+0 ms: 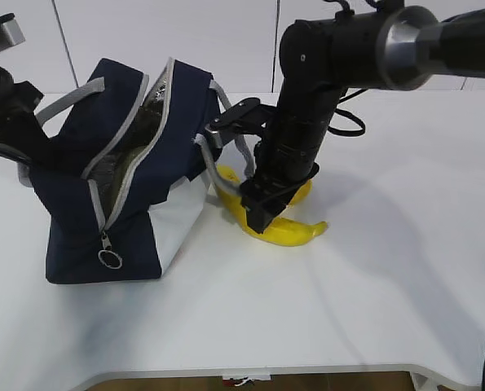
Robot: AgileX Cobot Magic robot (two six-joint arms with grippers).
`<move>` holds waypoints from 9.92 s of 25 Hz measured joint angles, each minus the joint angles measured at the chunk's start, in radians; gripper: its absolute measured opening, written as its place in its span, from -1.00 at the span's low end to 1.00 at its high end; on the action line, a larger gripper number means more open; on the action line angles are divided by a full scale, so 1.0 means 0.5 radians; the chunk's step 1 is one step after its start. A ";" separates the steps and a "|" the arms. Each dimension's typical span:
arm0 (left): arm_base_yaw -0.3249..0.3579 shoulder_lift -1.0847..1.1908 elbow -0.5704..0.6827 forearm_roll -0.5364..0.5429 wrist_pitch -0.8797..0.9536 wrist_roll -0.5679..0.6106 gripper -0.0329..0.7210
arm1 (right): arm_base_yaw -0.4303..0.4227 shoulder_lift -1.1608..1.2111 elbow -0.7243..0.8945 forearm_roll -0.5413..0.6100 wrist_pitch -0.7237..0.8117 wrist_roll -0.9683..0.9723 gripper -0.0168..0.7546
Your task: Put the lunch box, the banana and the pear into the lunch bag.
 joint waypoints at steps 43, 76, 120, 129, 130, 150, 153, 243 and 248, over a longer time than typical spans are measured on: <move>0.000 0.000 0.000 0.023 -0.011 0.000 -0.89 | 0.003 -0.260 -0.023 0.226 0.353 0.140 -0.18; 0.000 0.000 0.000 -0.160 -0.015 0.000 -0.89 | 0.003 -0.832 -0.439 0.194 0.432 0.581 -0.18; 0.004 0.000 -0.111 -0.638 0.049 -0.005 -0.89 | 0.003 0.238 -0.472 1.733 -0.113 0.179 -0.13; 0.009 0.000 -0.114 -0.572 0.049 -0.006 -0.89 | 0.003 0.241 -0.587 1.580 0.202 0.198 0.40; 0.012 0.000 -0.114 -0.563 0.049 -0.006 -0.89 | 0.003 0.241 -0.626 1.534 0.250 0.216 0.42; 0.015 0.000 -0.114 -0.377 0.083 -0.006 -0.89 | 0.003 -0.030 -1.084 0.299 0.406 0.790 0.45; 0.015 0.000 -0.114 -0.311 0.091 -0.006 -0.89 | 0.003 -0.133 -0.995 0.030 0.409 0.871 0.45; 0.015 0.000 -0.123 -0.052 0.073 -0.006 -0.89 | -0.275 -0.132 -1.048 0.283 0.420 1.173 -0.30; 0.015 0.000 -0.123 -0.378 -0.005 -0.002 -0.89 | -0.275 -0.137 -1.119 0.825 0.421 0.995 -0.30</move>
